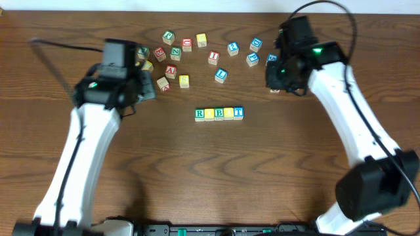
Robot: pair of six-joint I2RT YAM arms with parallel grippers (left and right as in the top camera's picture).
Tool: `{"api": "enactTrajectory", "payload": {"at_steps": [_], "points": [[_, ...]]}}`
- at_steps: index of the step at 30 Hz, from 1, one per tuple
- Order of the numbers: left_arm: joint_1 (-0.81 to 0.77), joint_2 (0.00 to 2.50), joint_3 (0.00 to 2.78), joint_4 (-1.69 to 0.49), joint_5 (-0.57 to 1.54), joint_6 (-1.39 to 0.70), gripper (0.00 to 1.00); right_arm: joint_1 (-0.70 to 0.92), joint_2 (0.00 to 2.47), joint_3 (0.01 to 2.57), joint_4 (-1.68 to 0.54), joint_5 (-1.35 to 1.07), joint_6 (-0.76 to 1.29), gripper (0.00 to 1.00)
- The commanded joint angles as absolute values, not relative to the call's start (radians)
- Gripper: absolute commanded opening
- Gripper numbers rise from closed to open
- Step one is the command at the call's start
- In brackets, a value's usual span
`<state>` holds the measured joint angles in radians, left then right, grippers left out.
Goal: Spell out ROBOT
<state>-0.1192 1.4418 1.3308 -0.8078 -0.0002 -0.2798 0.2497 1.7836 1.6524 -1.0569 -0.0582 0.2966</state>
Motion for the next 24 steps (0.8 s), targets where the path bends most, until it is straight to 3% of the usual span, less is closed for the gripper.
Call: {"api": "enactTrajectory", "payload": {"at_steps": [1,3,9,13,18,24], "points": [[-0.084,1.359,1.354,-0.825,-0.012,-0.262,0.11,0.217,1.726,1.67,-1.063,-0.055,0.271,0.29],[-0.074,1.319,1.354,-0.83,-0.012,-0.262,0.17,0.201,1.705,1.67,-1.063,-0.055,0.271,0.36],[-0.07,1.233,1.354,-0.842,-0.012,-0.262,0.52,0.17,1.678,1.67,-1.066,-0.055,0.271,0.56],[-0.07,1.216,1.354,-0.879,-0.012,-0.262,0.63,0.162,1.677,1.67,-1.067,-0.055,0.271,0.62],[-0.07,1.221,1.354,-0.911,-0.012,-0.263,0.7,0.162,1.677,1.67,-1.066,-0.055,0.271,0.67],[-0.07,1.222,1.352,-0.92,-0.012,-0.263,0.98,0.162,1.677,1.67,-1.063,-0.049,0.271,0.78]]}}
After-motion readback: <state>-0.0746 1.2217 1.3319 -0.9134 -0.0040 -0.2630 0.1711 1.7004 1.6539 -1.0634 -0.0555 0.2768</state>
